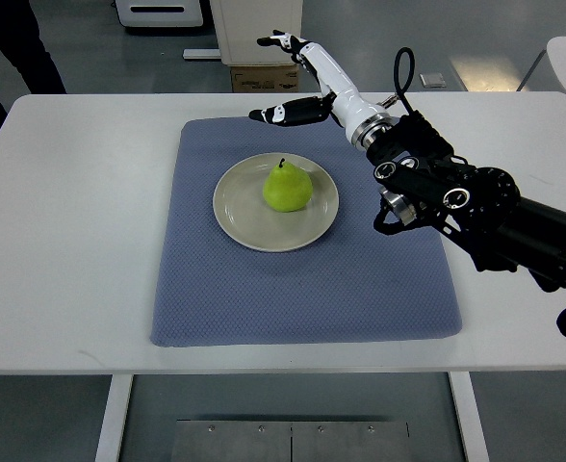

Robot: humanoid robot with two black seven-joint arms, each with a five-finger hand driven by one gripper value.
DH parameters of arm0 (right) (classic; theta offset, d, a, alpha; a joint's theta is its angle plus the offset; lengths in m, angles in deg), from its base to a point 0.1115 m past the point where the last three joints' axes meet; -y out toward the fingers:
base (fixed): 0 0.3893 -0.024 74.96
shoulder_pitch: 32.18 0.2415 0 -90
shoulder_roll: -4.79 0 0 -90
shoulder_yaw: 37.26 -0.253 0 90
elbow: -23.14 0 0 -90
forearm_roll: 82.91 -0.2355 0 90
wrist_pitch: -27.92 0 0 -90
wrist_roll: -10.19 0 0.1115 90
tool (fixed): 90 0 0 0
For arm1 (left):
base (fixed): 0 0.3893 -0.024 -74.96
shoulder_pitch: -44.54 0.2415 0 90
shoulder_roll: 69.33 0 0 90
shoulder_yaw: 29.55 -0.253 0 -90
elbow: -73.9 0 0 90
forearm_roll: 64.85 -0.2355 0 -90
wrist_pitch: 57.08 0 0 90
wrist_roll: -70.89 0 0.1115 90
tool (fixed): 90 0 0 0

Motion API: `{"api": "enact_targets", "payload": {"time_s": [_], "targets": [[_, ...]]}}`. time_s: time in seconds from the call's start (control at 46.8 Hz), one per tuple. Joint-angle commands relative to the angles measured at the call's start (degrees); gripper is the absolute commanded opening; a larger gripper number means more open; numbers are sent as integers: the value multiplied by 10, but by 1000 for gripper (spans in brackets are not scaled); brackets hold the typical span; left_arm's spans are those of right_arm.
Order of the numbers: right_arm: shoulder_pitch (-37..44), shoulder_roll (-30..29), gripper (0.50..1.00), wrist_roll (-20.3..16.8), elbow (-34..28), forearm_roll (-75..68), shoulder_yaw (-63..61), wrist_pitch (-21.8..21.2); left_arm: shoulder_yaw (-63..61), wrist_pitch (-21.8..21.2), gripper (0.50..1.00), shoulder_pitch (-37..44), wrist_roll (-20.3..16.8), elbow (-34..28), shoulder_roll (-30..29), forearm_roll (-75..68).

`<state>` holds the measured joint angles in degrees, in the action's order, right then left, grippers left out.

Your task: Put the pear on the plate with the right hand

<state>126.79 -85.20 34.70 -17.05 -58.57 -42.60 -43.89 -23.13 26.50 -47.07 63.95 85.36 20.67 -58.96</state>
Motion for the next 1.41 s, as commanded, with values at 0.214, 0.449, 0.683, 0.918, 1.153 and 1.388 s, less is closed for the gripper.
{"api": "enact_targets", "payload": {"time_s": [0.214,0.449,0.683,0.918,1.153,1.388], "targets": [[-46,18,1000,6,-1,1,-20,0,0,0,1000,0,0,1,0,0],[-52,72,1000,12,0,0,-20,-3,0,0,1000,0,0,1,0,0],[-81,85,1000,11,12,-96,-78,-46,0,0,1000,-1,0,1,0,0],[-110,90,1000,-6,71,-206,-184,-131,0,0,1000,-1,0,1,0,0],[-146,90,1000,-110,126,-301,-310,-209,0,0,1000,0,0,1,0,0],[-168,89,1000,-140,155,-327,-355,-237,0,0,1000,0,0,1,0,0]]}}
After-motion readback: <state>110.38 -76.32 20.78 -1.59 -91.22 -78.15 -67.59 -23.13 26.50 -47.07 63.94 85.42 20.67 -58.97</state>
